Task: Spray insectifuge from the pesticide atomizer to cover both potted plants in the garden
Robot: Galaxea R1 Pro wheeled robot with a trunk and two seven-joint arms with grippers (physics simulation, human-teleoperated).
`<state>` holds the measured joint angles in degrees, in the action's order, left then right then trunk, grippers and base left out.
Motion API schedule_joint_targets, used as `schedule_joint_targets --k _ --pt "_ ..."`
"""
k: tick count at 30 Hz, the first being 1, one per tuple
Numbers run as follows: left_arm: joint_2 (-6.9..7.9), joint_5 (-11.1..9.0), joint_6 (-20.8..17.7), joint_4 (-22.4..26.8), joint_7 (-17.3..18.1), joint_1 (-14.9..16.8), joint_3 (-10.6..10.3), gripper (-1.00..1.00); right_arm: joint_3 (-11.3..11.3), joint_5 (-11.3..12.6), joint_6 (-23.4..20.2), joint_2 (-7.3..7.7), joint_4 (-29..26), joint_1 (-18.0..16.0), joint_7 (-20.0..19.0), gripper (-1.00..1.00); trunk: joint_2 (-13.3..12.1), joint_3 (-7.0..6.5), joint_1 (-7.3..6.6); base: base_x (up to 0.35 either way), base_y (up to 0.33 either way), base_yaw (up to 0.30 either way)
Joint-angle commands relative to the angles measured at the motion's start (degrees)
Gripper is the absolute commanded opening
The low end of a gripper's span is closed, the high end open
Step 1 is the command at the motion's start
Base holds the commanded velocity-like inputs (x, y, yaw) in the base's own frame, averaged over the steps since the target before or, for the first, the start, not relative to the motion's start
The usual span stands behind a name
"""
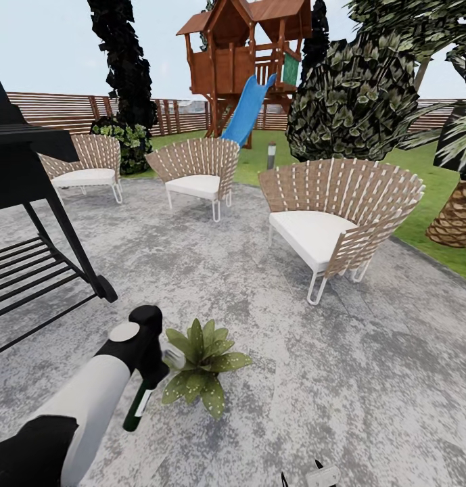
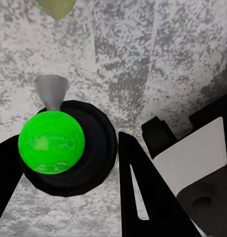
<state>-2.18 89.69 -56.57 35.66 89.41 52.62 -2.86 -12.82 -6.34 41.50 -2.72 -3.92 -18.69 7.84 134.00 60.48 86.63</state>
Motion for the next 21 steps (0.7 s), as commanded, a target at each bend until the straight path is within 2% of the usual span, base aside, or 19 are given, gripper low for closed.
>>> schedule_joint_targets --k 1,10,15,21 --pt "0.11 0.56 -0.58 0.07 0.59 0.02 -0.09 -1.00 -0.10 -0.60 0.07 -0.01 0.05 -0.03 0.60 1.00 0.02 0.05 -0.01 0.000 0.000 0.000" --pt "1.96 0.66 -0.07 0.11 0.59 -0.66 -0.15 -1.00 -0.10 -0.60 0.07 -0.01 0.05 -0.03 0.60 1.00 0.02 0.05 -0.01 0.021 0.005 0.000" --pt "2.08 0.66 -0.01 0.04 0.59 -0.76 -0.29 -1.00 -0.10 -0.60 0.07 -0.01 0.05 -0.03 0.60 1.00 0.02 0.05 -0.01 0.196 0.075 0.000" --pt "1.47 0.66 0.01 0.14 0.59 -0.10 -0.24 -1.00 -0.10 -0.60 0.07 -0.01 0.05 -0.03 0.60 1.00 0.02 0.05 -0.01 0.020 0.007 0.000"
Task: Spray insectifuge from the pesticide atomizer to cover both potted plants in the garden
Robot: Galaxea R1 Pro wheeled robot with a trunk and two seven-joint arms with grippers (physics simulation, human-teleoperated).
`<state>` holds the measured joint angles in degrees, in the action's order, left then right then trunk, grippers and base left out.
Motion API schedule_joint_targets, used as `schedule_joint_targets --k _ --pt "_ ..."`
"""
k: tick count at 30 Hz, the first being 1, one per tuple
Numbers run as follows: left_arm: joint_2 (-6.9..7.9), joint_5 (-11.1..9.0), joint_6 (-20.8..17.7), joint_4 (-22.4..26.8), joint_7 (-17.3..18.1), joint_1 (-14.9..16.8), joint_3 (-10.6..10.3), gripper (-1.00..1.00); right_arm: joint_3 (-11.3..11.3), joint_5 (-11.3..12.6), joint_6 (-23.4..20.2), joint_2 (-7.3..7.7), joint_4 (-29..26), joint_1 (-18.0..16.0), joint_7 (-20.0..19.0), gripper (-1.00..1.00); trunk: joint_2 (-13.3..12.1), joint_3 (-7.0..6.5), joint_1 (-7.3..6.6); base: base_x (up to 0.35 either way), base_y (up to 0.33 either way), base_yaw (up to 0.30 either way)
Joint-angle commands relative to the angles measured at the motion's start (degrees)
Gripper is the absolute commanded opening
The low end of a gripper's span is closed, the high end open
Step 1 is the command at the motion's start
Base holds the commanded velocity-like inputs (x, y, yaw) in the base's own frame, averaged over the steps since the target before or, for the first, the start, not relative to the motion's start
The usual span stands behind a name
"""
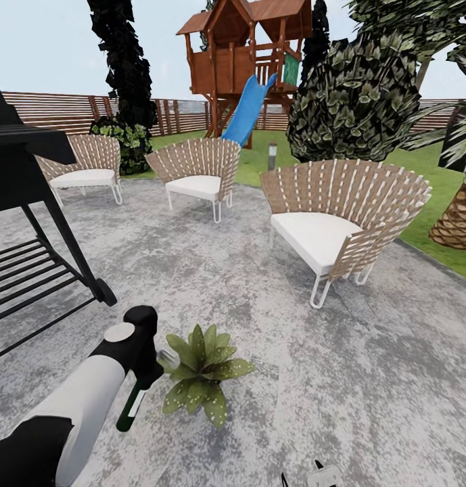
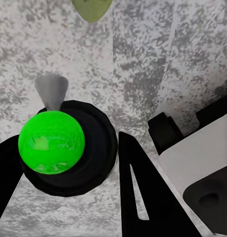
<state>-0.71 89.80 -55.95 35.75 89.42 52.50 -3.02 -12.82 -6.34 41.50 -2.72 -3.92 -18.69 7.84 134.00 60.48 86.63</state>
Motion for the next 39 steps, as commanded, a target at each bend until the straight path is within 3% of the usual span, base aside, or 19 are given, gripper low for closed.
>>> schedule_joint_targets --k 1,13,18,21,35,39 --pt "-0.14 0.55 -0.61 0.13 0.58 0.13 -0.07 -1.00 -0.10 -0.60 0.07 -0.01 0.05 -0.03 0.60 1.00 0.02 0.05 -0.01 0.001 0.001 0.000" --pt "0.63 0.87 -0.48 2.83 0.58 0.06 -0.15 -1.00 -0.10 -0.60 0.07 -0.01 0.05 -0.03 0.60 1.00 0.02 0.05 -0.01 0.006 0.001 0.000" --pt "1.18 5.46 -0.47 2.76 0.57 -0.33 -0.19 -1.00 -0.10 -0.60 0.07 -0.01 0.05 -0.03 0.60 1.00 0.02 0.05 -0.01 0.130 0.107 0.000" --pt "1.23 6.51 -0.52 2.60 0.51 -0.46 -0.15 -1.00 -0.10 -0.60 0.07 -0.01 0.05 -0.03 0.60 1.00 0.02 0.05 -0.01 0.027 0.024 0.000" --pt "1.11 6.54 -0.65 1.86 0.41 -1.05 -0.04 -1.00 -0.10 -0.51 0.16 -0.08 0.05 -0.03 0.82 1.00 0.02 0.59 -0.01 0.001 0.001 0.000" --pt "0.31 6.19 -0.65 1.80 0.58 -2.75 0.21 -1.00 -0.10 -0.51 0.14 -0.09 0.05 -0.03 0.86 1.00 0.02 0.93 -0.01 0.000 0.000 0.000"
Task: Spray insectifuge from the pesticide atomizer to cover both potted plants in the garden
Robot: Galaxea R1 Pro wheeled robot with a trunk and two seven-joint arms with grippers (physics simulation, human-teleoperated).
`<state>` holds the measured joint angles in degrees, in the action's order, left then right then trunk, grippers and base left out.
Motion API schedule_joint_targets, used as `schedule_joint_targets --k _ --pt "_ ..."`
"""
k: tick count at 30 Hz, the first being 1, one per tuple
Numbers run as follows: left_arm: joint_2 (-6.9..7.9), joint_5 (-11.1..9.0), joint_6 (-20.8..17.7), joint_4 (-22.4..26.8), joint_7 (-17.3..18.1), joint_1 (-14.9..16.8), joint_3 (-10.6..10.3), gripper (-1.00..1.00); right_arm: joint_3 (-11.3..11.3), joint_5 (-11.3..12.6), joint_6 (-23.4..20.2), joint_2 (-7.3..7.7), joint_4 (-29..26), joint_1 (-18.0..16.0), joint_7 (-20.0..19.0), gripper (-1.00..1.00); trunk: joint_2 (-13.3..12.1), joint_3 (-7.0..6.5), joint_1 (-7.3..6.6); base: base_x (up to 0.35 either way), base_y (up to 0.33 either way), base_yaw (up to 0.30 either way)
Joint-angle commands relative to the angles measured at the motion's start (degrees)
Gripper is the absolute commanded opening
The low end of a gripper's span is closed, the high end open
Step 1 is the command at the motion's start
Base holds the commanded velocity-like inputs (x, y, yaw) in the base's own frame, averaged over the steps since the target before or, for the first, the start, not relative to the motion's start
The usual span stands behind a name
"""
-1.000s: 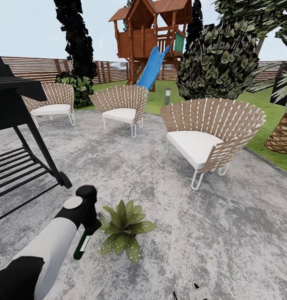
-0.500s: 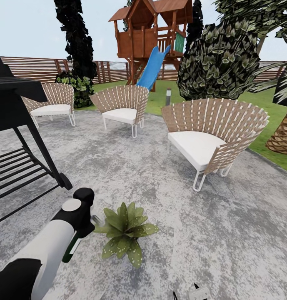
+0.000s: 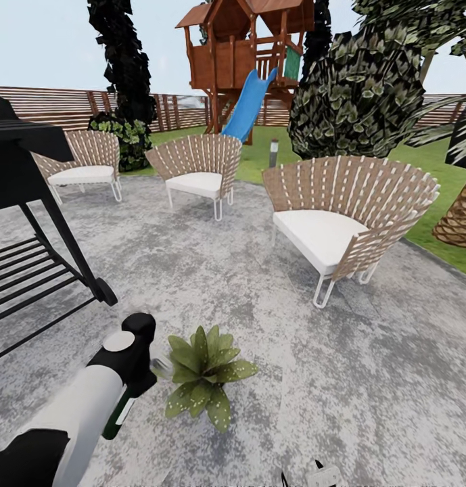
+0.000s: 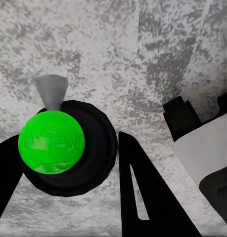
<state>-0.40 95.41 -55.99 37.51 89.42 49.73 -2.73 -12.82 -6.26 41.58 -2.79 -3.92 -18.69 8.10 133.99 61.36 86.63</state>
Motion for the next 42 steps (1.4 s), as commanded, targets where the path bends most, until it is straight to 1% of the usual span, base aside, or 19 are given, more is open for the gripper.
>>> schedule_joint_targets --k 1,3,8,9,11,18,22,23,25,29,32,34,35,39,42 --pt "-0.31 0.49 -0.61 0.03 0.58 -0.08 -0.06 -1.00 -0.10 -0.60 0.06 -0.01 0.05 -0.03 0.60 1.00 0.02 0.09 -0.01 0.000 0.000 0.000" --pt "-0.86 0.36 -0.61 -0.11 0.58 -0.19 -0.02 -1.00 -0.06 -0.60 0.06 -0.02 0.05 -0.03 0.60 1.00 0.02 0.14 -0.01 0.000 0.000 0.000" --pt "-1.77 -0.21 -0.61 -2.72 0.58 -0.24 0.09 -1.00 -0.05 -0.60 0.06 0.01 0.05 -0.03 0.60 1.00 0.02 0.15 -0.01 0.000 0.000 0.000" --pt "-2.30 -0.48 -0.58 -3.13 0.58 -0.24 0.09 -1.00 -0.05 -0.60 0.04 0.03 0.05 -0.03 0.60 1.00 0.02 0.15 -0.01 0.000 0.000 0.000" --pt "-2.71 -0.61 -0.50 -3.49 0.58 -0.24 0.09 -1.00 -0.06 -0.60 0.06 0.01 0.05 -0.03 0.60 1.00 0.02 0.15 -0.01 0.000 0.000 0.000" --pt "-2.28 -0.67 -0.21 -7.19 0.58 -0.29 0.16 -1.00 -0.09 -0.60 0.05 -0.01 0.05 -0.03 0.52 1.00 0.02 0.15 -0.01 0.000 0.000 0.000" --pt "-2.16 -0.97 -0.14 -7.53 0.58 -0.27 0.36 -1.00 -0.07 -0.60 0.06 -0.02 0.05 -0.03 0.51 1.00 0.02 0.15 -0.01 0.000 0.000 0.000" --pt "-2.16 -1.66 0.06 -7.53 0.58 -0.25 0.38 -1.00 -0.06 -0.60 0.06 -0.01 0.05 -0.03 0.51 1.00 0.02 0.15 -0.01 0.000 0.000 0.000" --pt "-2.31 -3.34 2.02 -7.53 0.58 -0.25 0.40 -1.00 -0.04 -0.60 0.05 0.00 0.05 -0.03 0.51 1.00 0.02 0.15 -0.01 0.000 0.000 0.000" --pt "-2.72 -4.41 3.36 -7.49 0.58 -0.25 0.22 -1.00 -0.09 -0.60 0.01 0.02 0.05 -0.03 0.51 1.00 0.02 0.15 -0.01 0.000 0.000 0.000" --pt "-2.35 -4.49 3.58 -7.36 0.58 -0.25 0.12 -1.00 -0.05 -0.60 0.01 0.02 0.05 -0.03 0.51 1.00 0.02 0.15 -0.01 0.000 0.000 0.000" --pt "-2.01 -4.16 3.75 -7.36 0.58 -0.25 0.15 -1.00 -0.03 -0.60 0.00 -0.01 0.05 -0.03 0.51 1.00 0.02 0.15 -0.01 0.000 0.000 0.000" --pt "-1.51 -3.99 3.77 -7.46 0.58 -0.25 -0.02 -1.00 -0.04 -0.60 0.00 -0.01 0.05 -0.03 0.51 1.00 0.02 0.15 -0.01 0.000 0.000 0.000" --pt "-0.40 -3.92 3.78 -7.61 0.58 -0.24 -0.24 -1.00 -0.05 -0.62 0.00 0.03 0.06 -0.03 0.45 1.00 0.02 0.15 -0.01 0.000 0.000 0.000" --pt "-0.12 -3.92 3.84 -7.84 0.58 -0.34 -0.42 -1.00 -0.02 -0.67 0.00 0.06 0.12 -0.03 0.38 1.00 0.02 0.15 -0.01 0.000 0.000 0.000"
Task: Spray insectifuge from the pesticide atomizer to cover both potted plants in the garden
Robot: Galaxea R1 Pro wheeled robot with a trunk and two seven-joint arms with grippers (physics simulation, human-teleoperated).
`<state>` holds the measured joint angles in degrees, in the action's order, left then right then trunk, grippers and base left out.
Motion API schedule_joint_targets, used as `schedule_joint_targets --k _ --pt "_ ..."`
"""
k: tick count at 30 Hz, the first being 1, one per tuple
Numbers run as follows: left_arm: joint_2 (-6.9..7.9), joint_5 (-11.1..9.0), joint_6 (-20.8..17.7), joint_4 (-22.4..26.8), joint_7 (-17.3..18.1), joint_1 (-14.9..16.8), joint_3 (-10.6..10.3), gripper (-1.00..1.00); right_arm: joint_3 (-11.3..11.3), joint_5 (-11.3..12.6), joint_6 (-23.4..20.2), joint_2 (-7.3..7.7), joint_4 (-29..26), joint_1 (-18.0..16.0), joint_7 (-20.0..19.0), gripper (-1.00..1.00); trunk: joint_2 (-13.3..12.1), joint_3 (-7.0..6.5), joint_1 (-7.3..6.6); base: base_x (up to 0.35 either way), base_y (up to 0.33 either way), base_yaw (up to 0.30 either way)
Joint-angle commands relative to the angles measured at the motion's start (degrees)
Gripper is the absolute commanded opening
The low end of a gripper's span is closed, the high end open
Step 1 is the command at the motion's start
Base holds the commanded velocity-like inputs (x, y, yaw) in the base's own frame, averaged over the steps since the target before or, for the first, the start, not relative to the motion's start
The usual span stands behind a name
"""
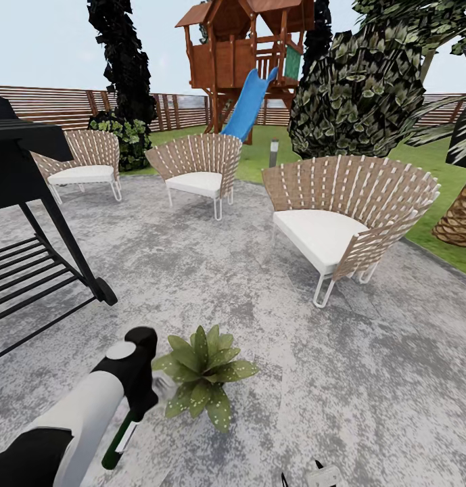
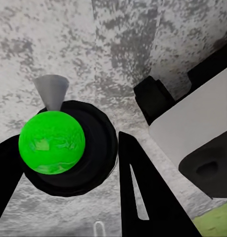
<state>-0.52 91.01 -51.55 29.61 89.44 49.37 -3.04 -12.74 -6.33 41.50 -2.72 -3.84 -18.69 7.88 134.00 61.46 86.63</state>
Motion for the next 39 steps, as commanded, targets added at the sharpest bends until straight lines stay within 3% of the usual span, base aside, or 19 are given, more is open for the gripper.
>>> schedule_joint_targets --k 1,8,17,26,31,39 --pt "0.03 0.49 -0.59 -0.34 0.57 0.02 -0.14 -1.00 -0.10 -0.64 0.07 0.01 0.06 -0.03 0.58 1.00 0.02 0.05 -0.01 0.000 0.000 0.000" --pt "0.00 0.83 -0.64 -3.25 0.57 -0.67 -0.21 -1.00 -0.09 -0.70 0.07 0.33 0.07 -0.03 0.56 1.00 0.02 0.05 -0.01 0.000 0.000 0.000" --pt "-0.30 0.60 -0.81 -1.25 0.57 0.09 -0.04 -1.00 -0.17 -0.70 0.07 0.27 0.07 -0.03 0.55 1.00 0.02 0.05 -0.01 0.000 0.008 0.000" --pt "-0.27 0.63 -0.92 1.47 0.57 0.11 -0.21 -1.00 -0.10 -0.53 0.07 0.09 -0.02 -0.03 0.72 1.00 0.02 0.05 -0.01 0.000 0.220 0.000" --pt "0.19 1.92 -0.87 1.53 0.48 0.12 -0.07 -1.00 -0.13 -0.50 0.07 0.09 -0.02 -0.03 0.76 1.00 0.02 0.05 -0.01 0.000 0.002 -0.247" --pt "0.29 2.26 -1.24 1.59 0.47 0.37 -0.03 -1.00 -0.12 -0.45 0.07 0.09 -0.02 -0.03 0.80 1.00 0.02 0.05 -0.01 0.000 0.021 -0.257"
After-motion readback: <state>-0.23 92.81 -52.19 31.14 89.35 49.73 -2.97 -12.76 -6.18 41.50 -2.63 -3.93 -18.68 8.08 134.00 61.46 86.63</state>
